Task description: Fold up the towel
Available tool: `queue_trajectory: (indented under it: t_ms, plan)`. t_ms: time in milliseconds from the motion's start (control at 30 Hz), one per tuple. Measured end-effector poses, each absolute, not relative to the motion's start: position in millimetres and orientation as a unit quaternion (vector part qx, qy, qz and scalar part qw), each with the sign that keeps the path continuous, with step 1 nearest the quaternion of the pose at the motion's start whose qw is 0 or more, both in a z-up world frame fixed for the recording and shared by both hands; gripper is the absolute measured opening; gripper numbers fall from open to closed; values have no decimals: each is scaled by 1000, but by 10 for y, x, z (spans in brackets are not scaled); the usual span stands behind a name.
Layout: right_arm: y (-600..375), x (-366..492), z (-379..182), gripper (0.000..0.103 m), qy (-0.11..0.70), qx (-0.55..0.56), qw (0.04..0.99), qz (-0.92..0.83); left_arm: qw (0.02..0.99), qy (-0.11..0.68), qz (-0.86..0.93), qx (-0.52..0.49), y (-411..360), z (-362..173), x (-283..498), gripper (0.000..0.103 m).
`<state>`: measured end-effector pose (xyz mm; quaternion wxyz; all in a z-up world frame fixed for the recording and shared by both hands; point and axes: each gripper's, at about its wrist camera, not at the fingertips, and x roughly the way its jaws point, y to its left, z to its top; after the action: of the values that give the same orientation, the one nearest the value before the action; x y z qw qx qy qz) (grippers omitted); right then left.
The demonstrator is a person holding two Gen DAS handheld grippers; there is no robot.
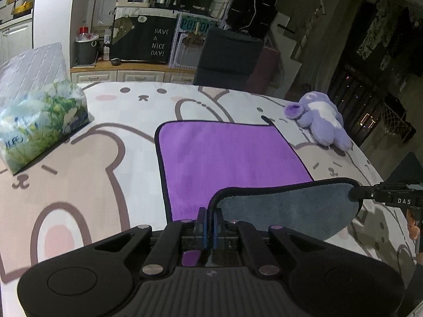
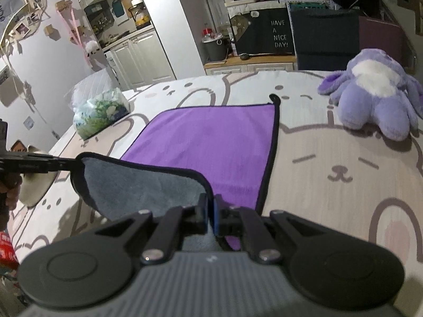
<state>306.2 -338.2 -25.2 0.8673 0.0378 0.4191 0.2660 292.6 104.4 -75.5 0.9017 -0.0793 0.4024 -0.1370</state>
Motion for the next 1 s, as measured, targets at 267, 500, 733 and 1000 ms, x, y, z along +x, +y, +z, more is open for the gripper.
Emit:
queue_trajectory:
  t_ms: [267, 500, 733, 1000]
  plan:
    - [-3361, 3395, -240, 5, 410, 41, 873, 263, 906, 393, -140, -75, 1060, -738, 3277, 4]
    - [-3326, 3737, -308, 5, 408, 47, 875, 258, 908, 389, -136, -70, 1090, -770, 3628, 4]
    - [-3259, 4132, -355, 5, 404, 46, 877, 256, 910, 386, -127, -79, 1140, -864, 3976, 4]
    - [-3182, 4514, -448, 5, 406, 38, 878, 250, 913, 380, -117, -89, 1194, -952, 4342, 4]
